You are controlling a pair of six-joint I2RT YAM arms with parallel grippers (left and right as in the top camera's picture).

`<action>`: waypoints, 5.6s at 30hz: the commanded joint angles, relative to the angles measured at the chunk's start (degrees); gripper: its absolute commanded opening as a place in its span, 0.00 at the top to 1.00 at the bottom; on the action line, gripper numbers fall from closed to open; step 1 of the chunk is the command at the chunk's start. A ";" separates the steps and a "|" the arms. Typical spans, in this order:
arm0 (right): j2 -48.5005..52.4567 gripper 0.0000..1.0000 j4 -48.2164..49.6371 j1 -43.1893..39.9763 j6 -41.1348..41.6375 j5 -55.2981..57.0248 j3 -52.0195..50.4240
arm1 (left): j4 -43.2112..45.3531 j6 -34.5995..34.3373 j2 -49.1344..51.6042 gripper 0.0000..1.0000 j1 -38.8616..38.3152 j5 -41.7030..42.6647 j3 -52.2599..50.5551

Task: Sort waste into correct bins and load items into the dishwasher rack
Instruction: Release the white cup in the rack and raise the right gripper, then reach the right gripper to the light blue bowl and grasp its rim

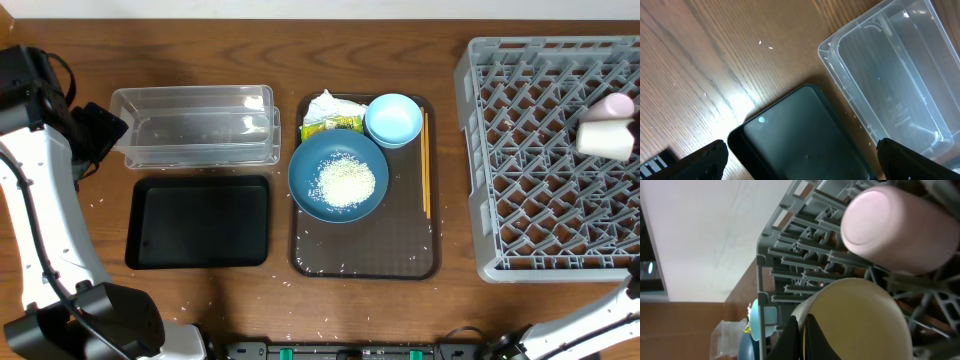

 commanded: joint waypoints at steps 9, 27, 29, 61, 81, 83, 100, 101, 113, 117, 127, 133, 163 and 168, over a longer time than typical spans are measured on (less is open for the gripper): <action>2.29 0.99 0.39 1.81 5.86 8.04 -0.28 | -0.24 -0.52 -0.81 0.02 0.20 -0.31 0.90; 2.29 0.94 -3.06 -2.95 8.17 24.28 -0.28 | -0.26 -0.52 -0.81 0.02 0.20 -0.31 0.90; 2.29 0.92 -3.04 -3.58 8.20 24.46 -0.28 | -0.26 -0.52 -0.81 0.02 0.20 -0.31 0.90; -10.49 0.99 -2.05 17.55 21.44 56.78 -0.17 | -0.26 -0.52 -0.81 0.02 0.20 -0.31 0.90; -6.64 0.99 -5.99 17.44 26.64 73.13 -0.11 | -0.26 -0.52 -0.81 0.02 0.20 -0.31 0.90; -7.43 0.99 -7.41 16.76 27.50 73.16 0.20 | -0.24 -0.52 -0.81 0.02 0.20 -0.31 0.90; -17.53 0.94 -7.65 17.73 16.33 46.95 0.26 | -0.26 -0.52 -0.81 0.02 0.20 -0.31 0.90; -17.70 0.82 -6.99 18.93 11.82 39.67 0.26 | -0.26 -0.52 -0.81 0.02 0.20 -0.31 0.90; -17.64 0.45 -1.84 46.69 7.72 49.51 0.26 | -0.26 -0.52 -0.81 0.02 0.17 -0.31 0.90; -16.74 0.44 1.81 55.91 11.78 58.05 0.68 | -0.24 -0.52 -0.81 0.02 0.20 -0.31 0.90; -2.51 0.39 -6.29 65.29 12.33 58.51 17.99 | -0.26 -0.52 -0.81 0.02 0.20 -0.31 0.90; 4.52 0.42 -3.43 69.16 14.47 58.62 20.37 | -0.26 -0.52 -0.81 0.02 0.20 -0.31 0.90; 16.65 0.77 -3.39 76.04 28.70 67.78 20.24 | -0.26 -0.52 -0.81 0.02 0.20 -0.31 0.90; 16.41 0.88 -3.80 75.82 28.68 67.95 20.87 | -0.26 -0.52 -0.81 0.02 0.20 -0.31 0.90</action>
